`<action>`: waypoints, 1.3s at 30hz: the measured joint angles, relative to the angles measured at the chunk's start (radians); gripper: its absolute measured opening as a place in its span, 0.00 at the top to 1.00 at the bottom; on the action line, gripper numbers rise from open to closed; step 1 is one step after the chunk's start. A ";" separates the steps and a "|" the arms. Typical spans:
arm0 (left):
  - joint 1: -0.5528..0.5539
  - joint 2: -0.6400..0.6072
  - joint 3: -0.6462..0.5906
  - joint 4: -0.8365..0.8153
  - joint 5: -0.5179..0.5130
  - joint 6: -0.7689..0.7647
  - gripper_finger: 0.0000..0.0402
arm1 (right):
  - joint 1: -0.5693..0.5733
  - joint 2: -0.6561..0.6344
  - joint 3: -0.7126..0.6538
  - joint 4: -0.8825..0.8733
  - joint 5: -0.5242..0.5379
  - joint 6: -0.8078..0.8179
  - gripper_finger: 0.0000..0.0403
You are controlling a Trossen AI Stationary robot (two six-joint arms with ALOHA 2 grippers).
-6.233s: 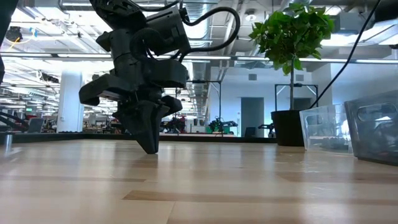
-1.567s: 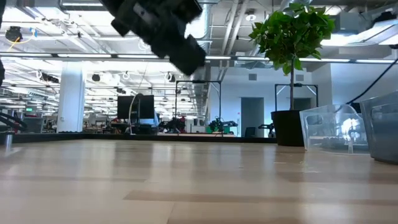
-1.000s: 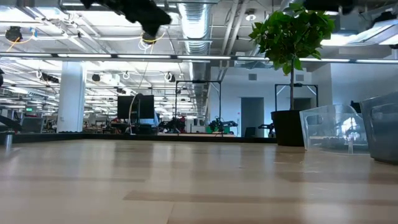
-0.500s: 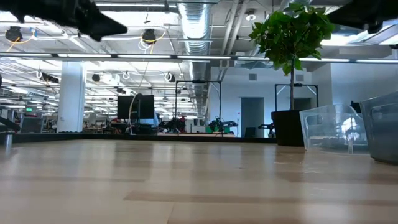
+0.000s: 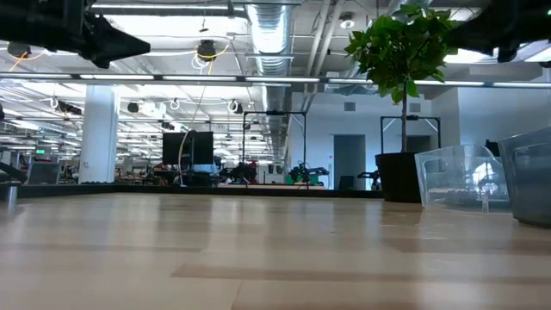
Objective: Sort pens & pencils
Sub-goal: Return to Home Position
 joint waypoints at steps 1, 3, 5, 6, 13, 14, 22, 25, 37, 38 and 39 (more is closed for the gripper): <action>0.000 -0.013 -0.006 -0.002 0.001 -0.002 0.93 | -0.001 0.001 -0.022 0.032 -0.001 -0.005 0.60; 0.000 -0.036 -0.012 -0.028 0.001 -0.009 0.93 | -0.005 -0.002 -0.075 0.129 0.000 -0.027 0.60; 0.000 -0.051 -0.017 -0.046 0.003 -0.011 0.93 | -0.007 0.000 -0.131 0.201 -0.003 -0.054 0.60; 0.000 -0.056 -0.020 -0.049 0.005 -0.017 0.93 | -0.008 0.000 -0.153 0.240 -0.006 -0.069 0.60; 0.000 -0.056 -0.071 -0.044 0.005 -0.036 0.93 | -0.018 -0.001 -0.277 0.410 -0.017 -0.071 0.60; 0.000 -0.056 -0.078 -0.045 0.005 -0.037 0.93 | -0.018 -0.001 -0.292 0.436 -0.021 -0.071 0.60; 0.000 -0.062 -0.086 -0.043 0.078 -0.021 0.93 | -0.018 0.000 -0.368 0.537 -0.079 -0.071 0.61; -0.001 -0.068 -0.086 -0.044 0.131 -0.004 0.93 | -0.018 0.000 -0.368 0.518 -0.090 -0.071 0.61; -0.001 -0.131 -0.192 0.171 0.080 -0.101 0.93 | -0.018 0.000 -0.368 0.454 -0.011 -0.071 0.61; 0.000 -0.129 -0.211 0.196 0.054 -0.103 0.93 | -0.018 0.000 -0.368 0.454 0.003 -0.071 0.61; 0.000 -0.129 -0.230 0.225 0.034 -0.107 0.93 | -0.018 0.000 -0.368 0.454 0.014 -0.071 0.61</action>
